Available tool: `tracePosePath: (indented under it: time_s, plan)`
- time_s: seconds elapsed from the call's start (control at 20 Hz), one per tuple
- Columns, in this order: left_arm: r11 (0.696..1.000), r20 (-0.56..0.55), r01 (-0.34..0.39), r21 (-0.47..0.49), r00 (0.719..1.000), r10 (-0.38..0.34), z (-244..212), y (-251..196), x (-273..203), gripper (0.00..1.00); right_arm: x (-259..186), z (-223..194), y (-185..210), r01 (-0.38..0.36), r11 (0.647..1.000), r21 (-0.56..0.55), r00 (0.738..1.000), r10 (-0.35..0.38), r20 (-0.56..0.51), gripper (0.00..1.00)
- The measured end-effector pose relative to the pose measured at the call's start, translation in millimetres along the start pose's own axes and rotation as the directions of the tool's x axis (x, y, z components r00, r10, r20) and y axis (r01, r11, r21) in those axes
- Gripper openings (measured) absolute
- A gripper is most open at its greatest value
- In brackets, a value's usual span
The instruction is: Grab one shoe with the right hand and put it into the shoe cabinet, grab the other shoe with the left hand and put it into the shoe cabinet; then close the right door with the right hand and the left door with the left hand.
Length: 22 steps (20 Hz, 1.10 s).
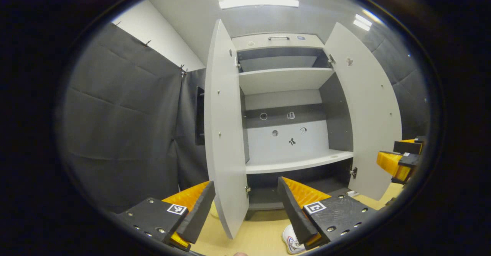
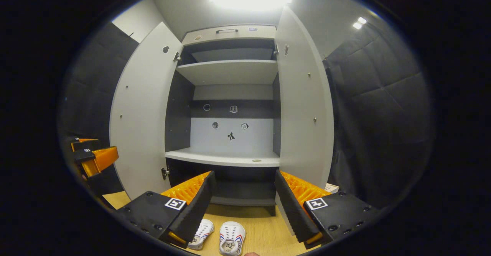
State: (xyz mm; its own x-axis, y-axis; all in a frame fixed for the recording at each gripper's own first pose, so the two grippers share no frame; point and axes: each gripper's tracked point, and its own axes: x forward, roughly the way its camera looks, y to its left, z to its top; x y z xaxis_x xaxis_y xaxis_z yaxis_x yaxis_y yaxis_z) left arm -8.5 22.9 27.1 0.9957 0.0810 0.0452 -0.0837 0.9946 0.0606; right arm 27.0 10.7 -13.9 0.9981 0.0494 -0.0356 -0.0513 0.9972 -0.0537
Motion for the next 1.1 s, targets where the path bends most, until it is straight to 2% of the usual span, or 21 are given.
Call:
tracePosePath:
  time_s: [0.25,0.45,0.55,0.75,0.9,1.1]
  plan:
    - [0.999,-0.004,-0.042,0.008,0.999,0.042,4.8,8.4,-6.2,0.94,21.6,-38.4,14.5,-0.047,0.998,-0.036,0.993,0.043,-0.107,0.98]
    - [0.996,0.003,-0.083,0.033,0.997,0.083,6.6,30.0,-23.0,0.94,39.2,-77.8,28.9,-0.093,0.995,-0.036,0.973,0.083,-0.216,0.98]
    - [0.993,-0.001,-0.106,0.044,0.994,0.106,7.4,38.7,-29.5,0.94,48.5,-101.4,37.0,-0.118,0.992,-0.039,0.954,0.103,-0.282,0.98]
    - [0.984,-0.018,-0.164,0.063,0.986,0.165,3.8,63.1,-43.1,0.94,60.2,-161.2,46.3,-0.157,0.986,-0.052,0.891,0.119,-0.439,0.98]
    - [0.975,-0.037,-0.205,0.085,0.977,0.208,-2.1,76.7,-50.0,0.94,59.6,-205.0,48.8,-0.158,0.986,-0.048,0.826,0.105,-0.554,0.98]
    - [0.964,-0.051,-0.243,0.106,0.967,0.249,-4.9,93.0,-56.6,0.94,51.7,-253.2,60.3,-0.203,0.979,-0.032,0.730,0.130,-0.671,0.98]
